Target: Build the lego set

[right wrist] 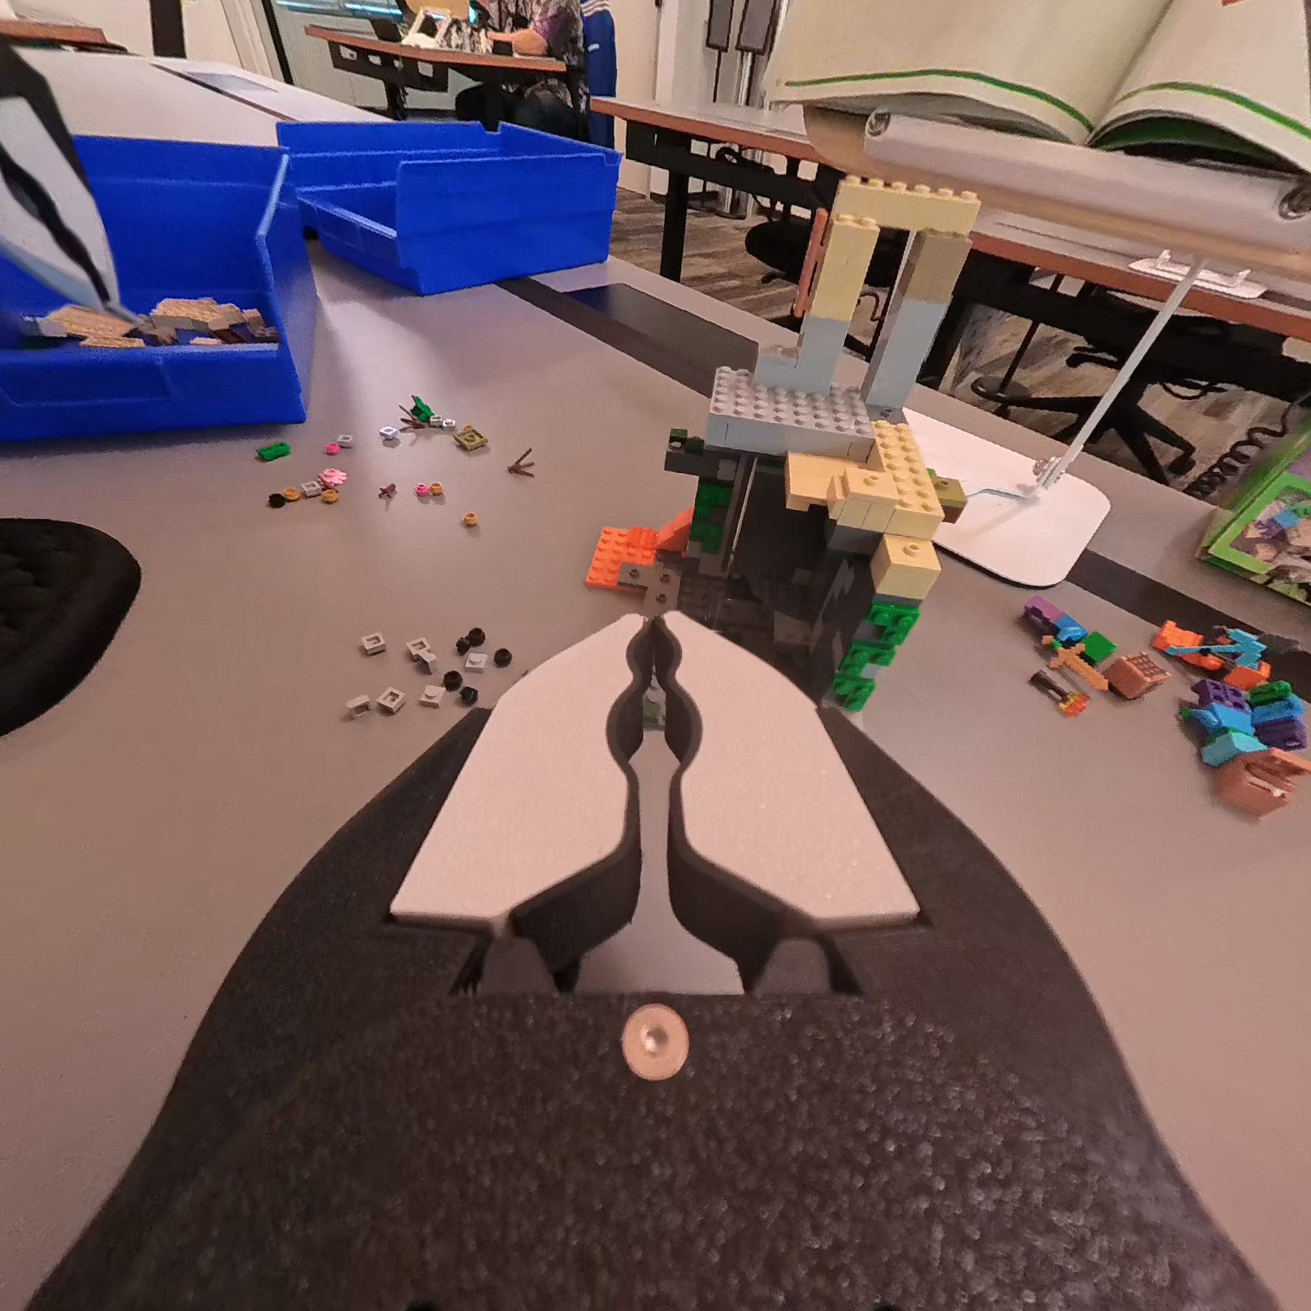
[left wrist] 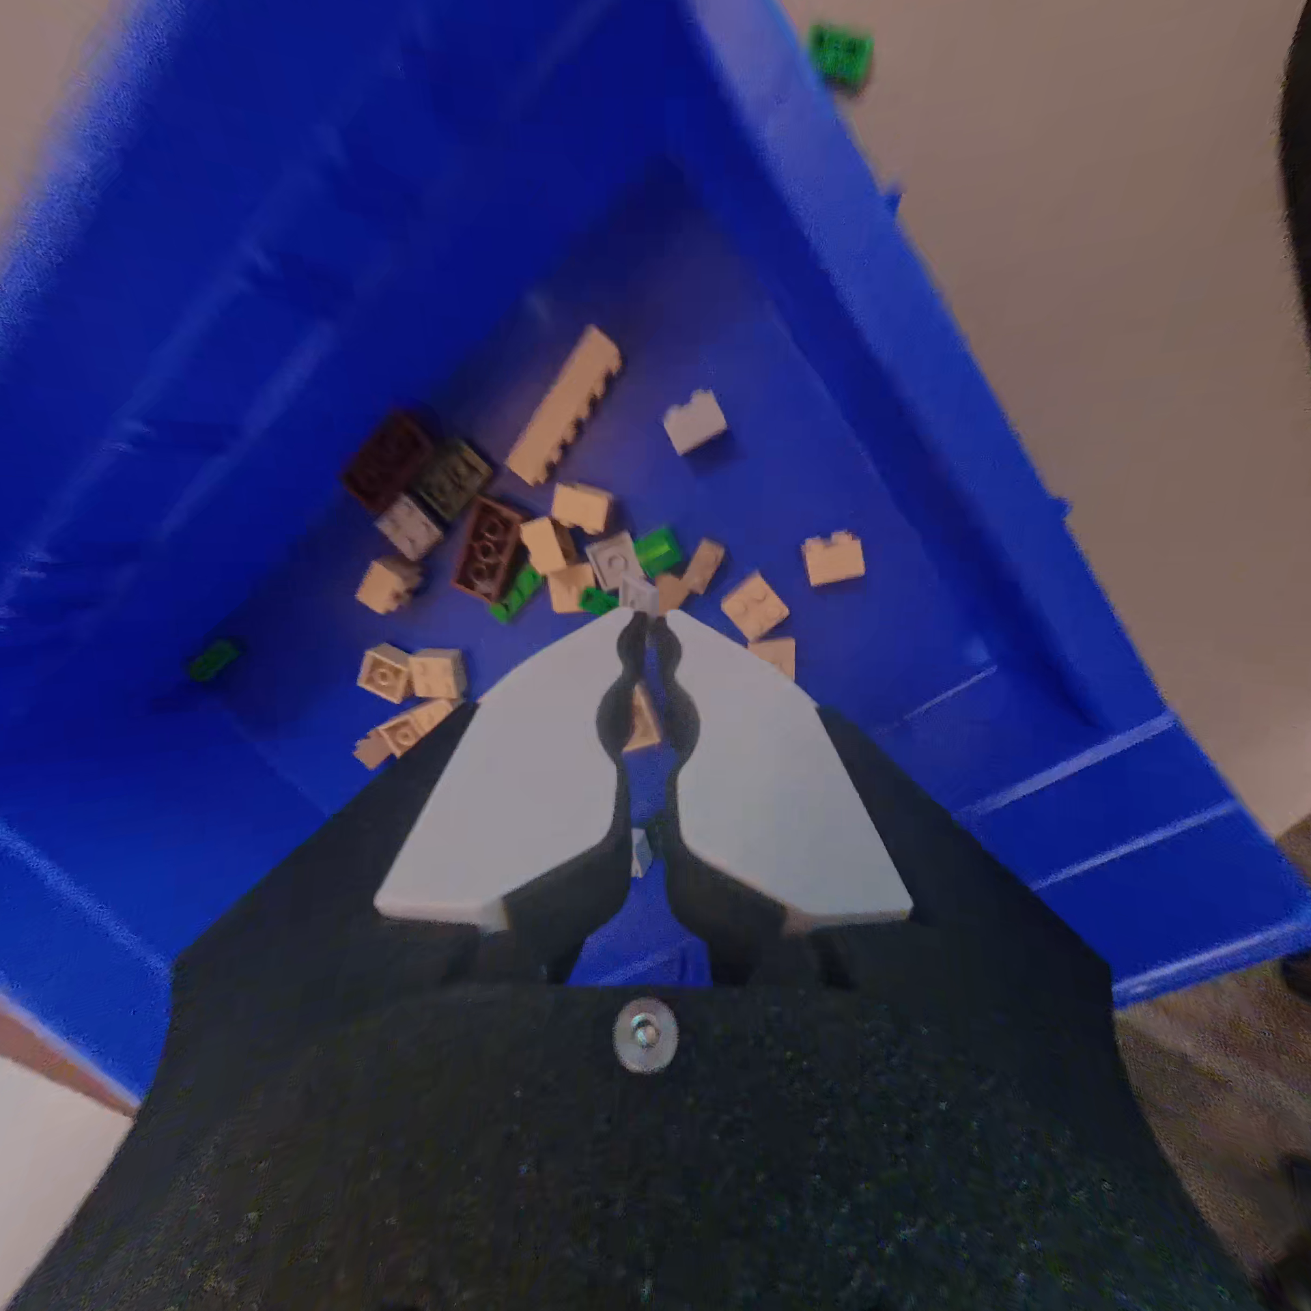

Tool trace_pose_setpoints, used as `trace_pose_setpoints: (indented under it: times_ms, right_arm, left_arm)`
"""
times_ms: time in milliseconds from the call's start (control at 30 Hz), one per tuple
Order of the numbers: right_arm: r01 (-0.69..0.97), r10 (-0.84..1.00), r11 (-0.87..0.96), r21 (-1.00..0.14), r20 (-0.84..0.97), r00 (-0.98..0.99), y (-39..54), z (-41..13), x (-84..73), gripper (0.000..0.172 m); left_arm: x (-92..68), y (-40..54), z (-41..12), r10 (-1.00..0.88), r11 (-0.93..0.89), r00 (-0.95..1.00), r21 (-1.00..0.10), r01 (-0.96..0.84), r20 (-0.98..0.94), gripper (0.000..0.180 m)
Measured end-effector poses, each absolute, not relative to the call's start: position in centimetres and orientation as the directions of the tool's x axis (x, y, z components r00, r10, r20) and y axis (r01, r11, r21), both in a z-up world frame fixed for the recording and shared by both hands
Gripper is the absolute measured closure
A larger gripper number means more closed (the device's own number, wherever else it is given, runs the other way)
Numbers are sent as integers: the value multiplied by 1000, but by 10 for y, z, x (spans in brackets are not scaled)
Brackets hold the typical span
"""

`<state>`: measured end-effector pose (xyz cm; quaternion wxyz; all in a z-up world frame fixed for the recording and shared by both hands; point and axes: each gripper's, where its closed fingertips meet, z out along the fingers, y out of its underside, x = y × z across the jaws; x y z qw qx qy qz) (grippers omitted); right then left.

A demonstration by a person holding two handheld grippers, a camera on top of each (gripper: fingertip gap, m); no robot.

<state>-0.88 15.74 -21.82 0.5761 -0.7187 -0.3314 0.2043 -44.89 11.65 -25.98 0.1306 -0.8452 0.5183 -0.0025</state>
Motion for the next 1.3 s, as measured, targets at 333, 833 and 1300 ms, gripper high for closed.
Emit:
trace_pose_setpoints:
  times_ms: [333, 833, 1300]
  right_arm:
    - [297, 764, -5, -955, 188, 617, 139, -203, -29, 171]
    - [352, 763, 354, -867, 485, 427, 94, -163, -74, 139]
    - [686, 849, 318, -654, 519, 101, 96, -240, -20, 155]
  left_arm:
    - [-355, 131, -193, -842, -308, 487, -536, -786, -231, 178]
    - [-81, 78, -160, -947, -321, 31, -927, -192, 321, 179]
    - [-51, 85, -200, -935, -353, 128, -891, -284, 330, 168]
